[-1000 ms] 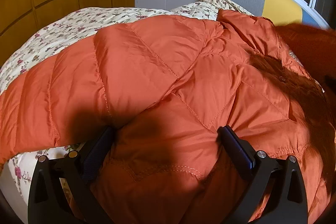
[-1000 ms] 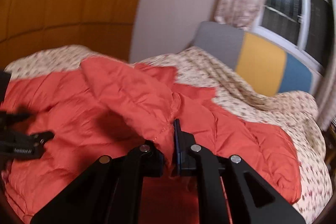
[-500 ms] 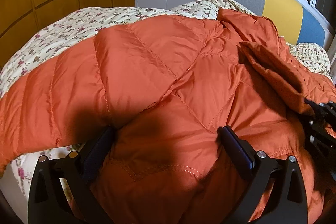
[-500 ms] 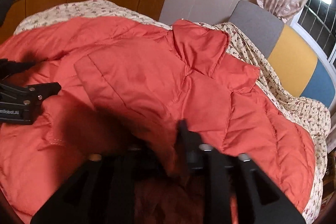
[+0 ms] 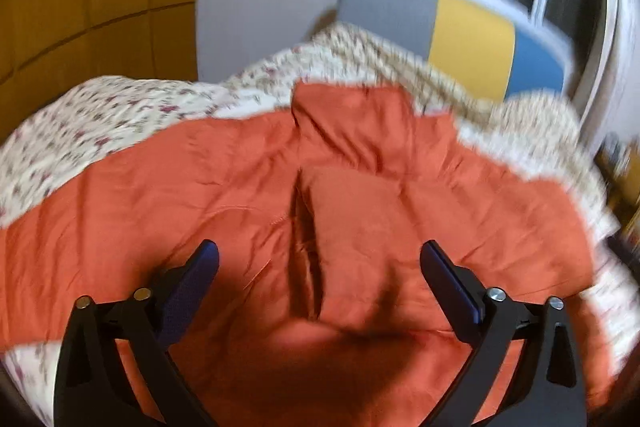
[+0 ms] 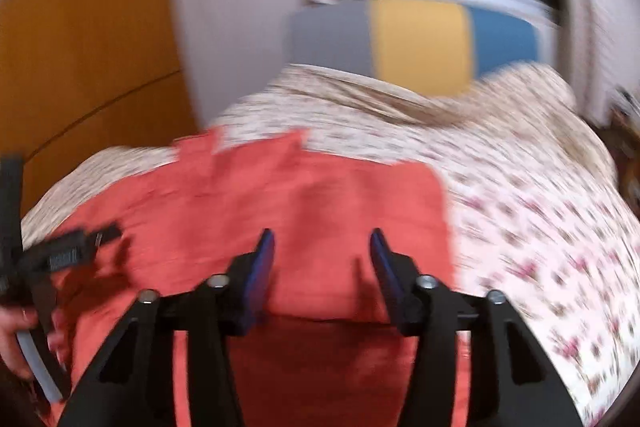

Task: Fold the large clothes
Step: 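Lay the held sleeve across the jacket body and open the right tool, then reach the left tool to the other sleeve cuff and close on it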

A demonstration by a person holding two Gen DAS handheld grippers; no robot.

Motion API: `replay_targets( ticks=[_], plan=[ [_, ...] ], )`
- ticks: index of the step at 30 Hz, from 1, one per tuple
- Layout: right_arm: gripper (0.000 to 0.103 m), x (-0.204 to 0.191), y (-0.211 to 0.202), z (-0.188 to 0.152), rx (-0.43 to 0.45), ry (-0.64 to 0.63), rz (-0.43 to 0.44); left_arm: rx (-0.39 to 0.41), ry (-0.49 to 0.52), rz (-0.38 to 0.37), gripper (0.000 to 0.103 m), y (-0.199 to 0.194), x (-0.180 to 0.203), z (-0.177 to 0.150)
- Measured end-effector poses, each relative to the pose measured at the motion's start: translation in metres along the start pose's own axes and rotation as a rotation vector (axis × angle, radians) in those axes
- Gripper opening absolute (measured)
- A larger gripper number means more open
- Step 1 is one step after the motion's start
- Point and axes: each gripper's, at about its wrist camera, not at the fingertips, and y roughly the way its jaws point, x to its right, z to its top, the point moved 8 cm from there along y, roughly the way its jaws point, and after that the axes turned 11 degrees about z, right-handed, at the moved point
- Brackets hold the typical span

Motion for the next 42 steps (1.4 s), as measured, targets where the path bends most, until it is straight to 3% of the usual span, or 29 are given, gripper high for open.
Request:
replay_targets(
  ticks=[1,3,8,13,18,23,27,32,38,42],
  plan=[
    [0.033,0.016,0.002,0.003,-0.005,0.046,-0.029,-0.032,0.017,0.014,0.083,0.012,0.0,-0.005],
    [0.029,0.035,0.011,0.009,-0.021,0.091,-0.056,-0.111,-0.026,-0.029,0.084,0.033,-0.005,-0.018],
    [0.026,0.057,0.062,0.025,-0.075,0.085,-0.072,-0.099,-0.036,-0.038,0.084,0.033,-0.008,-0.021],
    [0.02,0.087,0.112,0.004,-0.16,0.169,-0.105,-0.1,-0.026,-0.03,0.089,0.034,-0.003,-0.028],
    [0.02,0.101,0.132,-0.01,-0.179,0.17,-0.112,-0.102,0.011,-0.01,0.094,0.039,0.003,-0.029],
    [0.02,0.102,0.126,-0.01,-0.153,0.201,-0.081,-0.102,0.013,-0.008,0.094,0.041,0.002,-0.031],
    [0.025,0.093,0.089,-0.008,-0.102,0.201,-0.078,-0.103,0.014,-0.007,0.094,0.041,0.002,-0.031],
    [0.028,0.08,0.045,-0.026,-0.131,0.136,-0.157,-0.103,0.014,-0.006,0.094,0.041,0.002,-0.031],
    [0.034,0.086,0.064,-0.05,-0.242,0.122,-0.222,-0.106,0.012,-0.015,0.096,0.041,0.001,-0.031],
    [0.04,0.089,0.067,-0.052,-0.237,0.097,-0.262,-0.109,0.015,-0.013,0.096,0.041,0.002,-0.031]
  ],
)
